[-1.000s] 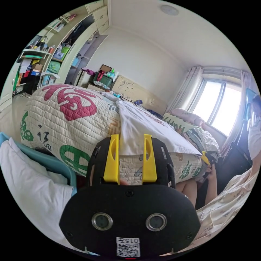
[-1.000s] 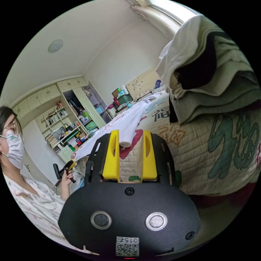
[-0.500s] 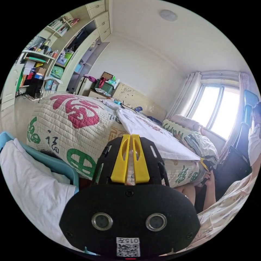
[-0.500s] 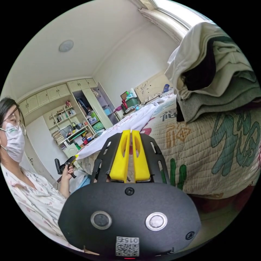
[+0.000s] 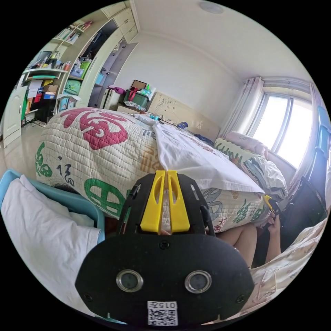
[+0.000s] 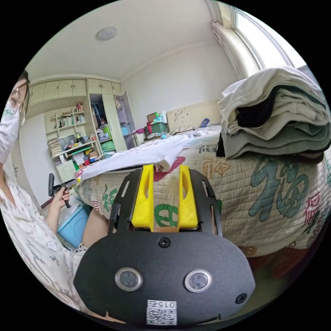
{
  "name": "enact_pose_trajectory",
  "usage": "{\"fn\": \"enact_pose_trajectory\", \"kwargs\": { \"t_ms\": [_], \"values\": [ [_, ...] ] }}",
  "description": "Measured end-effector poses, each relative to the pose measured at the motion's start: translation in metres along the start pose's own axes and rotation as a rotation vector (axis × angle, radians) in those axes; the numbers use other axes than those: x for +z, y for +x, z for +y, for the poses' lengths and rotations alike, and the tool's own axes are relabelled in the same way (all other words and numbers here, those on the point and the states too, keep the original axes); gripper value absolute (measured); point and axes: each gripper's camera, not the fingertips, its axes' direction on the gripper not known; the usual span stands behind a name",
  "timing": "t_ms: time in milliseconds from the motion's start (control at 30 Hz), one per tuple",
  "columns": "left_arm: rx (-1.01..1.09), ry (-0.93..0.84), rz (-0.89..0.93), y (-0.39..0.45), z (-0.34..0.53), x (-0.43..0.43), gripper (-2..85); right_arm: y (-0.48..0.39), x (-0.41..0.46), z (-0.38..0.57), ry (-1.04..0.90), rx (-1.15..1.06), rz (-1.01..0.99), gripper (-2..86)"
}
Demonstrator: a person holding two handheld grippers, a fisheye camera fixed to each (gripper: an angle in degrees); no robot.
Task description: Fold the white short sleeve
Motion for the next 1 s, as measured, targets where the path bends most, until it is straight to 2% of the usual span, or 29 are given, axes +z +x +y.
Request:
{"fn": "enact_pose_trajectory", "kwargs": {
  "t_ms": [133, 300, 467, 567, 667, 767, 867, 1000],
  "values": [
    [-0.003, 0.002, 0.008, -0.002, -0.012, -0.007, -0.6, -0.004, 0.029, 0.027, -0.026, -0.019, 0.042, 9.0],
    [-0.008, 0.034, 0.008, -0.008, -0.032, -0.023, -0.7, -0.023, 0.046, 0.061, 0.014, -0.042, 0.131, 1.1],
    [-0.012, 0.057, 0.007, -0.018, -0.051, -0.035, -0.7, -0.059, 0.039, 0.092, 0.092, -0.136, 0.229, 0.0],
    [-0.020, 0.043, 0.005, -0.032, -0.059, -0.029, -0.7, -0.074, 0.054, 0.119, 0.043, -0.184, 0.312, -0.1],
    [-0.032, 0.007, 0.015, -0.048, -0.066, -0.018, -0.7, -0.067, 0.064, 0.146, -0.067, -0.135, 0.256, -0.1],
    [-0.026, 0.009, 0.016, -0.062, -0.077, -0.018, -0.7, -0.062, 0.049, 0.169, -0.068, -0.084, 0.194, -0.4],
    [-0.013, -0.001, 0.011, -0.076, -0.091, -0.019, -0.7, -0.061, 0.031, 0.184, -0.095, -0.030, 0.252, -0.5],
    [-0.019, -0.011, -0.032, -0.100, -0.106, -0.019, -0.6, -0.078, -0.021, 0.207, -0.018, 0.034, 0.258, -0.5]
  ]
}}
